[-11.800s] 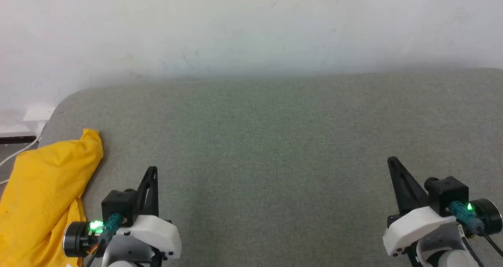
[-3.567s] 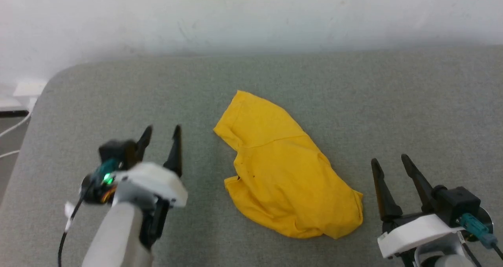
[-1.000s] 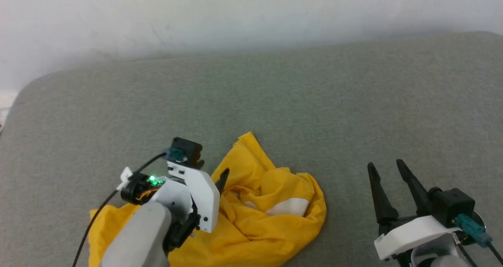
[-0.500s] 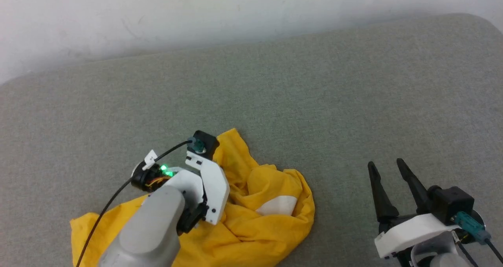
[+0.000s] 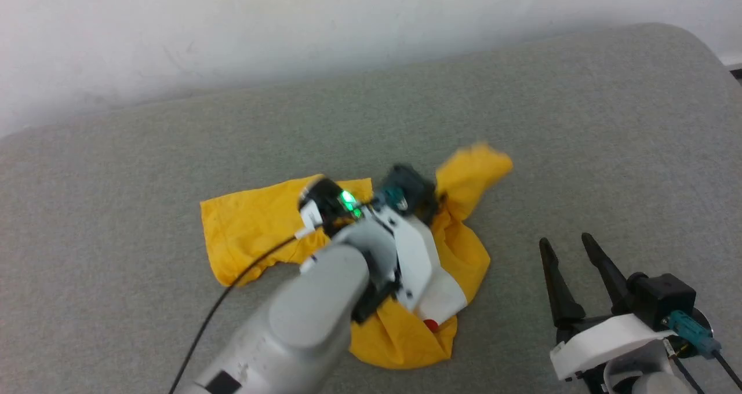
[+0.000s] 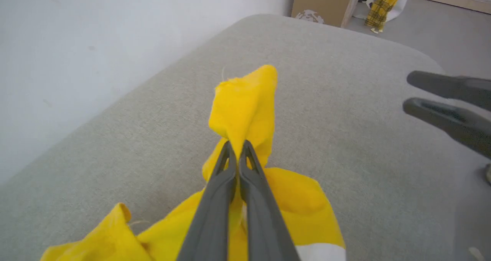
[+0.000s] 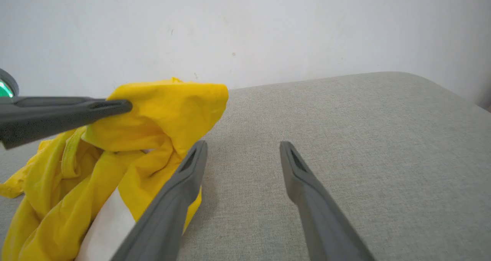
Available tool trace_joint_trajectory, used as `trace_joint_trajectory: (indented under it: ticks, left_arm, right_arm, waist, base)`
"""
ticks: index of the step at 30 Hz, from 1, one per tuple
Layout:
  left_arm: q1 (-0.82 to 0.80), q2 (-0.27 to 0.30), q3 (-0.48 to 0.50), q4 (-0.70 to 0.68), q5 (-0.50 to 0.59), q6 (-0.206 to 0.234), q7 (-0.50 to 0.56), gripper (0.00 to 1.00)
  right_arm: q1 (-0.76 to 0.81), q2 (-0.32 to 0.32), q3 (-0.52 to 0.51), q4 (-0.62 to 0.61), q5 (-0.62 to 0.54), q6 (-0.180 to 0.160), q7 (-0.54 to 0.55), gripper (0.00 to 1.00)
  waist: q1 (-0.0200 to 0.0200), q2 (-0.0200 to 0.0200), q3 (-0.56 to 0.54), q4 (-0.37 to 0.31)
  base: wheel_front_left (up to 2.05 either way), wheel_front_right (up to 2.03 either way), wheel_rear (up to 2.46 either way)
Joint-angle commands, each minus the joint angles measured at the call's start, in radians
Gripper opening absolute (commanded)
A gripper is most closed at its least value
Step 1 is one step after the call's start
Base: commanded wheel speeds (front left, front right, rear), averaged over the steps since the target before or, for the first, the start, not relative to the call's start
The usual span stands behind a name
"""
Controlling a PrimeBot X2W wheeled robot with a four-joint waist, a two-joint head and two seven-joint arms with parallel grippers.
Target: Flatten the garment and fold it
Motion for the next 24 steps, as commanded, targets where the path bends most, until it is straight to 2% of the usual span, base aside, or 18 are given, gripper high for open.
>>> trace_joint_trajectory:
  ticks: [1, 3, 4, 5, 9, 15, 19, 23, 24]
  left_arm:
    - [0.031, 0.0, -0.036, 0.007, -0.029, -0.011, 0.005, 0.0]
    - [0.062, 0.0, -0.109, 0.011, -0.08, -0.022, 0.021, 0.0]
    - [0.075, -0.001, -0.139, 0.013, -0.097, -0.023, 0.025, 0.21]
    - [0.082, -0.001, -0.162, 0.015, -0.107, -0.02, 0.021, 1.0]
    - [0.081, -0.001, -0.21, 0.001, -0.125, 0.022, -0.041, 1.0]
    - [0.03, -0.001, -0.204, -0.012, -0.117, 0.099, -0.113, 1.0]
    - [0.002, 0.025, -0.207, 0.031, -0.105, 0.131, -0.041, 1.0]
    - [-0.007, 0.053, -0.221, 0.061, -0.115, 0.125, 0.073, 1.0]
    - [-0.007, 0.06, -0.224, 0.063, -0.118, 0.122, 0.092, 0.8]
  right_arm:
    - [-0.005, 0.002, -0.002, -0.001, 0.005, -0.002, 0.003, 1.0]
    - [-0.001, 0.002, -0.006, -0.001, 0.007, -0.002, 0.003, 1.0]
    - [0.0, 0.002, -0.007, -0.001, 0.008, -0.002, 0.002, 1.0]
    - [0.002, 0.002, -0.009, -0.001, 0.009, -0.002, 0.002, 1.0]
    - [0.009, 0.002, -0.019, 0.001, 0.011, -0.002, 0.002, 1.0]
    - [0.014, 0.002, -0.022, 0.001, 0.005, -0.002, 0.006, 1.0]
    - [0.016, 0.002, -0.02, -0.001, 0.006, -0.002, 0.008, 1.0]
    - [0.023, 0.002, -0.018, 0.0, 0.007, -0.002, 0.011, 1.0]
    - [0.025, 0.002, -0.019, 0.001, 0.008, -0.002, 0.012, 1.0]
  waist:
    - [-0.0001, 0.0, 0.001, -0.019]
    - [-0.0001, 0.0, 0.002, -0.024]
    - [-0.0001, 0.0, 0.003, -0.025]
    - [-0.0001, 0.0, 0.003, -0.024]
    - [-0.0001, 0.0, -0.002, 0.001]
    - [-0.0001, 0.0, -0.026, 0.046]
    - [-0.0001, 0.0, -0.037, 0.059]
    - [-0.0001, 0.0, -0.047, 0.061]
    - [-0.0001, 0.0, -0.049, 0.06]
  base:
    - [0.0, 0.0, 0.0]
    - [0.0, 0.0, 0.0]
    - [0.0, 0.0, 0.0]
    - [0.0, 0.0, 0.0]
    - [0.0, 0.0, 0.0]
    - [0.0, 0.0, 0.0]
    - [0.0, 0.0, 0.0]
    - [0.0, 0.0, 0.0]
    - [0.0, 0.0, 0.0]
